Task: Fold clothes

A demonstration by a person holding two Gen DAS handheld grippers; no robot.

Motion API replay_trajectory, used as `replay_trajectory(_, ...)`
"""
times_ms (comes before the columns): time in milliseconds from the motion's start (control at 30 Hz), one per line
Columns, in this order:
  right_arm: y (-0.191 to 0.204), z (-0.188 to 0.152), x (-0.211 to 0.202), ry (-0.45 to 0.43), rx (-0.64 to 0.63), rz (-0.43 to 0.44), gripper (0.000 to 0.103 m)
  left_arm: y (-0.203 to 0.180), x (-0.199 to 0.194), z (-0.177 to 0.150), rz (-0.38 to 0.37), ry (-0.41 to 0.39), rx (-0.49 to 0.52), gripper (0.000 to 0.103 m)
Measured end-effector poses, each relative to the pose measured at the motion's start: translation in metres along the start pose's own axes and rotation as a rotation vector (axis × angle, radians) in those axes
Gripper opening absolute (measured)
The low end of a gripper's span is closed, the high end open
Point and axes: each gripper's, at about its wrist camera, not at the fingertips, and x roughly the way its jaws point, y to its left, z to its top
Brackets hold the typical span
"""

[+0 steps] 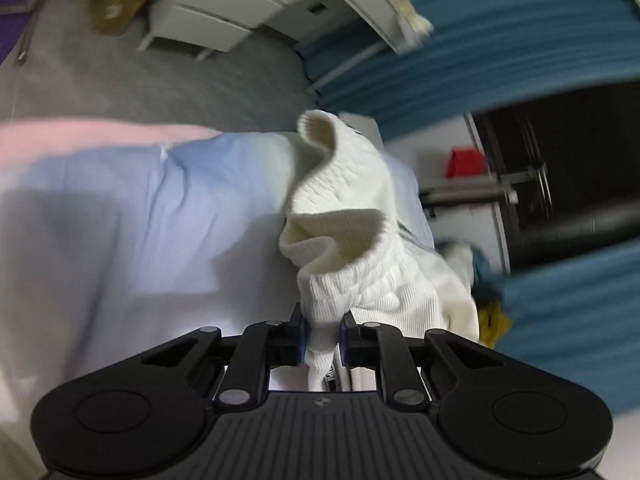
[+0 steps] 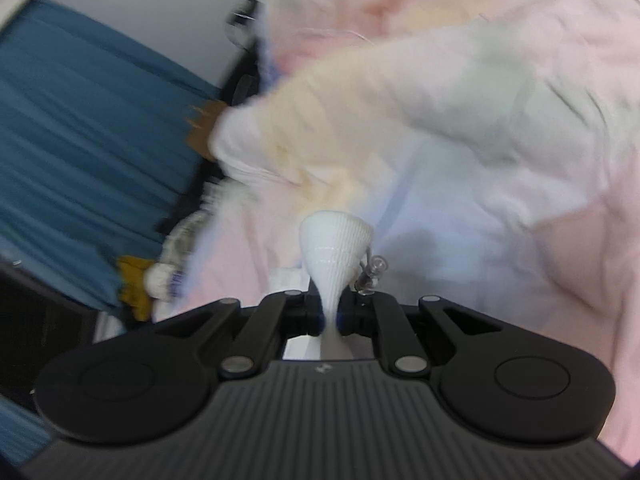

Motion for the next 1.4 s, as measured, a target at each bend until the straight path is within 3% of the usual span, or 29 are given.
replay_trajectory(67,0.009,0.0,-0.01,-0.03,-0.063,0.003,0.009,-0.006,-0.014,0.01,0.004,0.013,0.063,0.016)
replay_trajectory(167,0.003,0.0,-0.008,-0.003,-0.077,-0.107,0.009,-0.001,-0.007,0.015,0.066,0.065,0.127,0.017)
replay_trajectory(233,-0.015,-0.002,0.004,0.071,-0.054,-0.228,0.009,0.003,0.005,0.018,0.103,0.094,0.172,0.018)
replay_trajectory(300,-0.032,-0.005,0.014,0.124,-0.031,-0.294,0.009,0.004,0.008,0.015,0.118,0.102,0.212,0.019)
replay_trajectory(433,-0.04,-0.005,0.017,0.147,-0.005,-0.3,0.011,-0.008,0.006,0.009,0.142,0.085,0.304,0.025)
replay_trajectory(500,-0.032,-0.004,0.012,0.13,-0.036,-0.287,0.012,-0.017,0.001,0.007,0.152,0.077,0.357,0.035)
replay_trajectory(533,-0.027,-0.003,0.009,0.119,-0.052,-0.279,0.013,-0.022,-0.003,0.005,0.155,0.07,0.38,0.049)
replay_trajectory(567,-0.024,-0.003,0.007,0.109,-0.066,-0.272,0.013,-0.026,-0.008,0.005,0.157,0.062,0.401,0.055)
replay_trajectory(633,-0.012,-0.004,0.003,0.094,-0.127,-0.29,0.025,-0.039,-0.023,-0.002,0.162,0.038,0.462,0.057)
replay_trajectory(700,-0.004,-0.004,0.001,0.08,-0.18,-0.305,0.037,-0.053,-0.037,-0.012,0.172,0.005,0.53,0.067)
replay_trajectory(767,0.005,-0.005,-0.003,0.064,-0.229,-0.294,0.05,-0.068,-0.047,-0.024,0.176,-0.032,0.602,0.081)
replay_trajectory(967,0.038,-0.013,-0.025,-0.013,-0.419,-0.25,0.067,-0.115,-0.059,-0.07,0.133,-0.115,0.796,0.082)
replay_trajectory(1167,0.069,-0.029,-0.054,-0.087,-0.567,-0.151,0.069,-0.16,-0.038,-0.124,0.084,-0.122,0.957,0.084)
replay_trajectory(1400,0.103,-0.066,-0.077,-0.017,-0.697,0.083,0.069,-0.198,0.011,-0.192,0.062,-0.113,1.105,0.084)
